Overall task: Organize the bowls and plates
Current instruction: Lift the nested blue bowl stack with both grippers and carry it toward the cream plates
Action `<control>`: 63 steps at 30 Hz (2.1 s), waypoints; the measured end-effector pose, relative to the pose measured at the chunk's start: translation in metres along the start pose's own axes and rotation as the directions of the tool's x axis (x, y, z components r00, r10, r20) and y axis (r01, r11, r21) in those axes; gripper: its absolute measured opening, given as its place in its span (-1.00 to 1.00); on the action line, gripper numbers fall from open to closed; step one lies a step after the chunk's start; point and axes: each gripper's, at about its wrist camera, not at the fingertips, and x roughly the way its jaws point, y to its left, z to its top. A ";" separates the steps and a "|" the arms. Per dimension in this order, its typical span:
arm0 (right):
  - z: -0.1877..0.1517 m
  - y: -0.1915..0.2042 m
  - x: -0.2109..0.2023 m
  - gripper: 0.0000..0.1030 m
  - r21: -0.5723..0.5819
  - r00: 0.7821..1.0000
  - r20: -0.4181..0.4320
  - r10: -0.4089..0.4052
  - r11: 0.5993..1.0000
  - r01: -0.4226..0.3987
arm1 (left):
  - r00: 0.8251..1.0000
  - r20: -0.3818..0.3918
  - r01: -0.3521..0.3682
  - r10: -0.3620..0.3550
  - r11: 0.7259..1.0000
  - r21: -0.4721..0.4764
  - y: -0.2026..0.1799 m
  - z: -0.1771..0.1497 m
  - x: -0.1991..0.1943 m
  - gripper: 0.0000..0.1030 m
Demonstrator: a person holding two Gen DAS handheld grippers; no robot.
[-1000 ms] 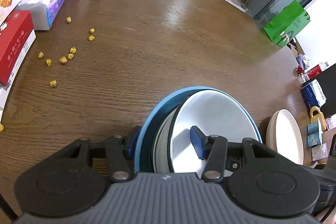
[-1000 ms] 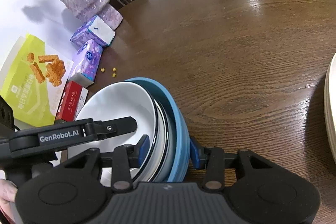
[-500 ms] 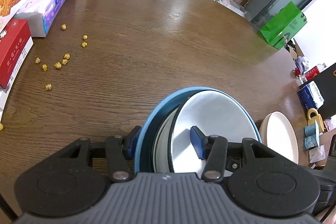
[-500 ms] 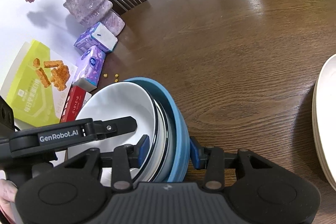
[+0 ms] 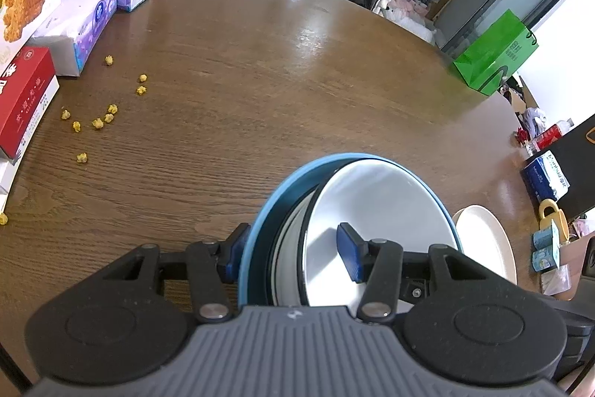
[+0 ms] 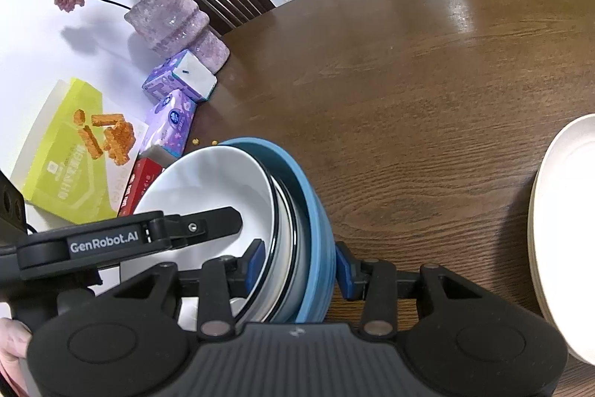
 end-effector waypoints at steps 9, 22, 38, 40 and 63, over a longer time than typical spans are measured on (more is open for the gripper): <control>0.001 -0.003 -0.010 -0.23 -0.010 1.000 0.012 0.008 1.000 -0.008 | 1.000 0.015 0.000 0.000 1.000 0.007 -0.011 -0.002 -0.006 -0.02; 0.001 -0.016 -0.028 -0.23 -0.004 0.999 0.044 0.003 1.000 -0.003 | 0.999 0.027 0.018 -0.019 0.999 0.028 -0.035 -0.003 -0.005 -0.01; 0.004 -0.040 -0.048 -0.23 0.012 0.997 0.073 -0.011 1.000 0.010 | 0.999 0.024 0.039 -0.040 0.998 0.056 -0.064 -0.004 0.003 -0.02; 0.004 -0.043 -0.050 -0.23 0.015 0.997 0.076 -0.014 1.000 0.013 | 0.999 0.023 0.043 -0.044 0.997 0.059 -0.067 -0.005 0.004 -0.02; 0.007 -0.083 -0.075 -0.24 0.058 0.993 0.108 -0.048 0.997 0.042 | 0.997 0.002 0.081 -0.082 0.991 0.105 -0.112 -0.006 0.024 -0.02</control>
